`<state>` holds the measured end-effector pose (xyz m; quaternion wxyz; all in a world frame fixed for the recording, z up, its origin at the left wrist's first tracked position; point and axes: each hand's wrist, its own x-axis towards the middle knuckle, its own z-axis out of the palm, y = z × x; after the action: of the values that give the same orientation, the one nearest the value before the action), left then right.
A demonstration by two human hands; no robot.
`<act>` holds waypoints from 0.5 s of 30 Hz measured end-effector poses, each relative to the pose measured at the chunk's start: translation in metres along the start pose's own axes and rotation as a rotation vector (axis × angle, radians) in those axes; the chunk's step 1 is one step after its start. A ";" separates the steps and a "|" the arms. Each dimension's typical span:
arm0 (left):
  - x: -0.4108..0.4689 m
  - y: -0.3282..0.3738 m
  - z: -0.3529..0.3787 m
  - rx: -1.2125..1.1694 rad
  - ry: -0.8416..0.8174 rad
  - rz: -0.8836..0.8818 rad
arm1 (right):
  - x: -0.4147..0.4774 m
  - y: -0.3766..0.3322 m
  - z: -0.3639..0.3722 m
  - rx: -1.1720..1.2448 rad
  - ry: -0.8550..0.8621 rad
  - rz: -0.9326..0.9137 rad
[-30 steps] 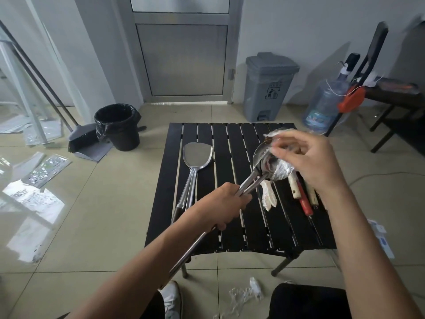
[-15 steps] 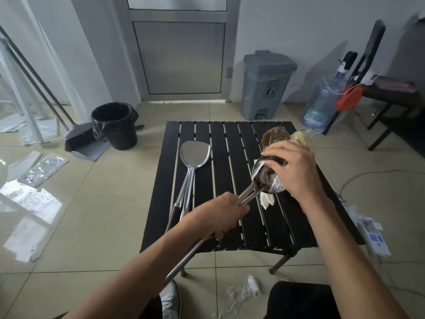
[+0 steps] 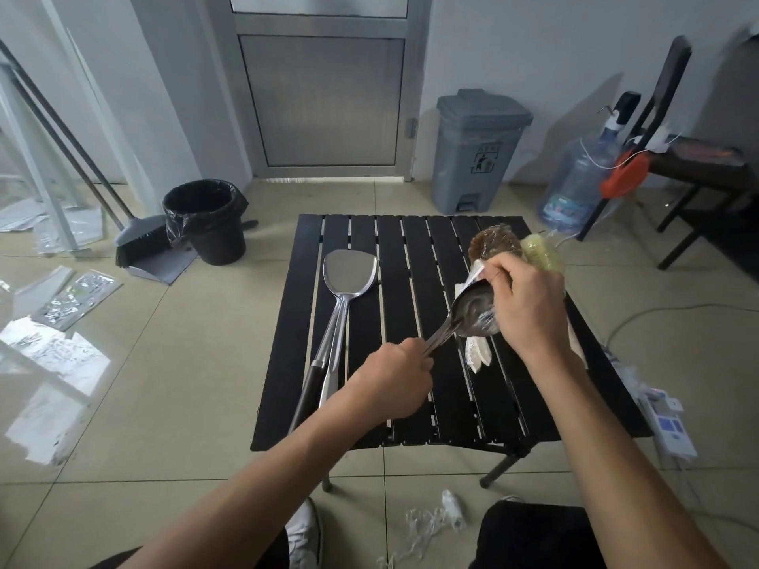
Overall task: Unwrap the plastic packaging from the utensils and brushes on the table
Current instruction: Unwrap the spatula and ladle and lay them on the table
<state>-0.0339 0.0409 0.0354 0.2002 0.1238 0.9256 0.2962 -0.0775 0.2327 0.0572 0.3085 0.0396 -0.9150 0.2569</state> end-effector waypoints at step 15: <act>0.009 -0.003 -0.014 -0.229 0.025 0.040 | 0.012 0.060 -0.020 0.440 -0.073 0.723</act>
<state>-0.0481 0.0345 0.0418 0.1956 0.1150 0.8854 0.4057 -0.0903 0.2952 0.0508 0.1503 -0.2099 -0.8036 0.5362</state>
